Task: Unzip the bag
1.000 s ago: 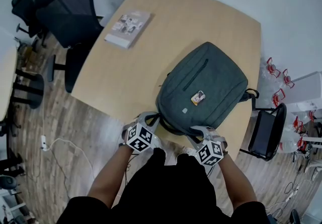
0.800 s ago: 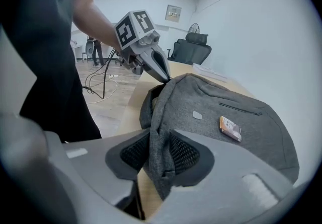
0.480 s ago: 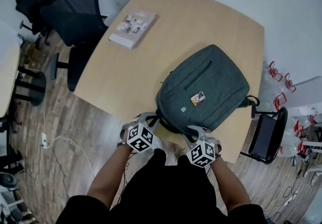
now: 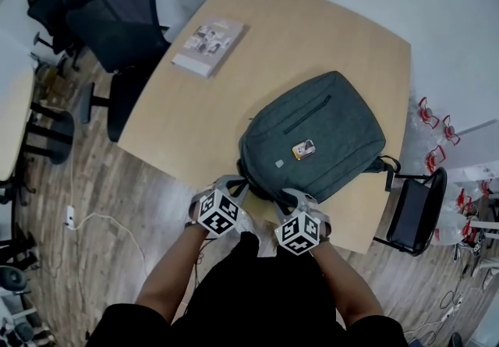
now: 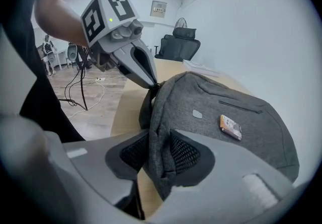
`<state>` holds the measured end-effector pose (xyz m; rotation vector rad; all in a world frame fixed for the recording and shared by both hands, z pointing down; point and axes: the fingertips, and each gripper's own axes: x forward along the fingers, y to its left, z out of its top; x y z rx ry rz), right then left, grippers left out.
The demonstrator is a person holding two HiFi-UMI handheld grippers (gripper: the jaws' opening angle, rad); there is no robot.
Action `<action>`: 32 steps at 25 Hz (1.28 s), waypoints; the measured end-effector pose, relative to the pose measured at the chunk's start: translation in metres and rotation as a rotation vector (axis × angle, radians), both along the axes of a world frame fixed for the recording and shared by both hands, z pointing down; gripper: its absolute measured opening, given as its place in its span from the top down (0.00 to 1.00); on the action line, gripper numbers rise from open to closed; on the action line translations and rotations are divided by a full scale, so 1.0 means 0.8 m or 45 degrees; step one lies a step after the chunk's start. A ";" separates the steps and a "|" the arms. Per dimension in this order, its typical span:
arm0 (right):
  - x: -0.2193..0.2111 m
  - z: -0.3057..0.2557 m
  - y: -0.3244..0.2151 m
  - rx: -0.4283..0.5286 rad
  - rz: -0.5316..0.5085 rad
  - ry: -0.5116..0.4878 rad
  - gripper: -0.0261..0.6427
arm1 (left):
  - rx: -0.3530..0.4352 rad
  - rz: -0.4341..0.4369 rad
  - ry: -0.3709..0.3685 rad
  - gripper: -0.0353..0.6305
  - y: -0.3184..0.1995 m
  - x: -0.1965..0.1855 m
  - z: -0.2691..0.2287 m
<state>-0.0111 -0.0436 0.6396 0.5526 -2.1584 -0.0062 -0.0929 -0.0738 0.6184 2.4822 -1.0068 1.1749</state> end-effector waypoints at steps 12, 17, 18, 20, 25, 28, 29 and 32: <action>-0.032 -0.003 -0.017 0.030 0.061 -0.054 0.75 | -0.012 -0.039 0.053 0.91 0.002 0.003 -0.004; -0.037 -0.018 0.015 0.035 -0.185 -0.176 0.57 | 0.000 -0.029 0.051 0.91 0.000 0.001 0.001; -0.034 -0.021 0.026 0.047 -0.266 -0.186 0.51 | 0.000 -0.029 0.053 0.91 0.001 0.000 0.002; -0.015 -0.021 0.037 0.094 -0.390 -0.135 0.43 | 0.000 -0.031 0.053 0.91 0.000 -0.003 0.003; 0.072 0.001 0.013 0.183 -0.437 0.105 0.42 | 0.000 -0.033 0.048 0.91 0.001 -0.003 0.005; 0.098 0.013 0.000 0.204 -0.488 0.197 0.43 | -0.003 -0.039 0.041 0.91 0.001 -0.005 0.006; 0.100 0.016 -0.002 0.232 -0.523 0.227 0.45 | -0.004 -0.043 0.041 0.91 0.001 -0.006 0.007; 0.097 0.018 -0.015 0.318 -0.549 0.261 0.66 | -0.007 -0.052 0.041 0.91 0.001 -0.007 0.008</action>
